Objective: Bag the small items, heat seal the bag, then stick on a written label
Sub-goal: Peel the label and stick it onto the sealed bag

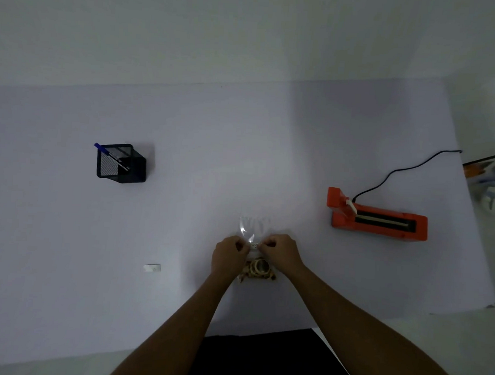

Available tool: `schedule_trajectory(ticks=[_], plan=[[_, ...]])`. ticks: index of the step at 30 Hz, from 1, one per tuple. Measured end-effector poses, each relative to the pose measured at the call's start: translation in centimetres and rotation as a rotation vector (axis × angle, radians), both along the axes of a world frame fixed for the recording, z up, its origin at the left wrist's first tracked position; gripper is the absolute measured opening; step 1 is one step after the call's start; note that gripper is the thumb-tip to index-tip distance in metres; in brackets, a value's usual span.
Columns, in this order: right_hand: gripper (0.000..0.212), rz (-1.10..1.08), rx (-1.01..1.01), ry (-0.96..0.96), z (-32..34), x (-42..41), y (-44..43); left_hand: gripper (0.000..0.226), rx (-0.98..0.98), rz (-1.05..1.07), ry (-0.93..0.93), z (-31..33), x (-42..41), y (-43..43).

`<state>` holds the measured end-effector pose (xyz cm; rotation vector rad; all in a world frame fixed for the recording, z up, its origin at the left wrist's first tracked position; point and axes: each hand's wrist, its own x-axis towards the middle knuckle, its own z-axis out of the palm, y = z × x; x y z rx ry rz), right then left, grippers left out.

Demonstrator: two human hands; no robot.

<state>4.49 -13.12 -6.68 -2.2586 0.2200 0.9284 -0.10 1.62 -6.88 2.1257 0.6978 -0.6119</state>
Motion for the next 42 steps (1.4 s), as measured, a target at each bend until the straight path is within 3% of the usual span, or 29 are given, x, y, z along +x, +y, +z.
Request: schedule_trajectory(ticks=[24, 34, 38, 42], plan=[[0.017, -0.020, -0.094, 0.011, -0.7, -0.3, 0.9, 0.019, 0.073, -0.153, -0.039, -0.4, 0.8, -0.6], [0.034, -0.046, -0.155, 0.034, 0.1, -0.2, 0.7, 0.019, 0.101, -0.158, -0.026, -0.4, 0.7, -1.0], [0.058, -0.053, -0.145, 0.004, 0.6, -0.2, -0.2, 0.033, 0.113, -0.128, -0.016, -0.3, 0.5, -1.4], [0.060, -0.074, -0.118, -0.009, 0.8, -0.2, -0.6, 0.032, 0.129, -0.095, 0.002, -0.2, 0.8, -1.7]])
